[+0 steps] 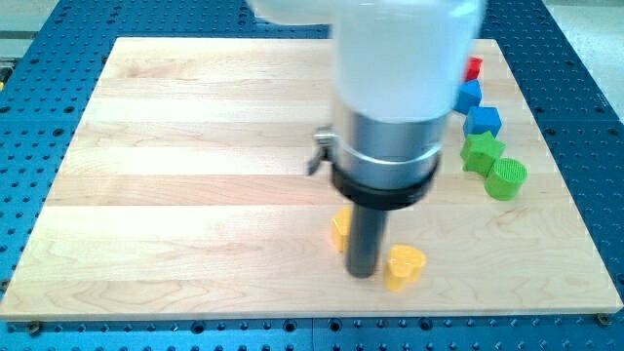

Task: Move the heart to the green circle

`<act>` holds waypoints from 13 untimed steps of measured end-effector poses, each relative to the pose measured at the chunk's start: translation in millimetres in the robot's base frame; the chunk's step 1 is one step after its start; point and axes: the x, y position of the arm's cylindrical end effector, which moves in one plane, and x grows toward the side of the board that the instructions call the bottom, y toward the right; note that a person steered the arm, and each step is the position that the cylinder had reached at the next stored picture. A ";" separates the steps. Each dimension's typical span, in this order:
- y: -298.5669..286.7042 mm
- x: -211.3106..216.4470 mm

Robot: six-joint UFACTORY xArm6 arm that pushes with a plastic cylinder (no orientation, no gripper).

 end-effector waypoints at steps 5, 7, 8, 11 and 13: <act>122.6 -15.7; 124.2 -19.8; 151.8 -20.3; 217.6 -105.1; 188.9 -105.1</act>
